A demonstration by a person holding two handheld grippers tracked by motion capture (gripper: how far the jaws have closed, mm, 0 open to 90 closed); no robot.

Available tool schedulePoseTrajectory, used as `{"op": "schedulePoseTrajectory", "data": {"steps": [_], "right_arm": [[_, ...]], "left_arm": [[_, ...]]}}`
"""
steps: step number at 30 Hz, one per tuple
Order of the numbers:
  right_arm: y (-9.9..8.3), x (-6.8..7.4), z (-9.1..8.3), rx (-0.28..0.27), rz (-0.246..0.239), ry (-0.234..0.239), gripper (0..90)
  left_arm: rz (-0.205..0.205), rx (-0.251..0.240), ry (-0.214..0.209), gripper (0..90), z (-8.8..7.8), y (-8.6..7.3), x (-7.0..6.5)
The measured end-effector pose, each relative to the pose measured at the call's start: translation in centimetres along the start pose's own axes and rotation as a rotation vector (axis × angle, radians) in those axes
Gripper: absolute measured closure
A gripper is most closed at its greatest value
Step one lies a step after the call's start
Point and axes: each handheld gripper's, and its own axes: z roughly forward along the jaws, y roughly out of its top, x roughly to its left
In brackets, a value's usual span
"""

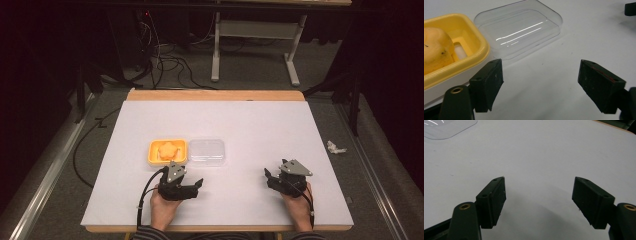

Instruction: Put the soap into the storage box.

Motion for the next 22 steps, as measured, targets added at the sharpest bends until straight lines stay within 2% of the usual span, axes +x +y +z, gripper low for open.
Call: {"op": "schedulePoseTrajectory", "data": {"steps": [7, 13, 17, 22], "right_arm": [[0.01, 0.00, 0.02, 0.002, -0.002, 0.001, 27.7], [0.01, 0.02, 0.05, 0.000, -0.009, 0.002, 27.7], [-0.01, 0.00, -0.04, -0.001, 0.006, 0.001, 27.7], [-0.06, -0.14, -0.10, -0.015, 0.020, 0.002, 27.5]], "left_arm": [[-0.031, -0.027, 0.009, 21.1, 0.20, -0.57, 0.40], [-0.004, -0.043, 0.021, 21.1, 0.11, -0.73, 0.35], [0.016, -0.056, 0.030, 20.9, 0.05, -0.90, 0.21], [0.009, -0.067, 0.023, 20.9, -0.02, -0.88, 0.20]]}}
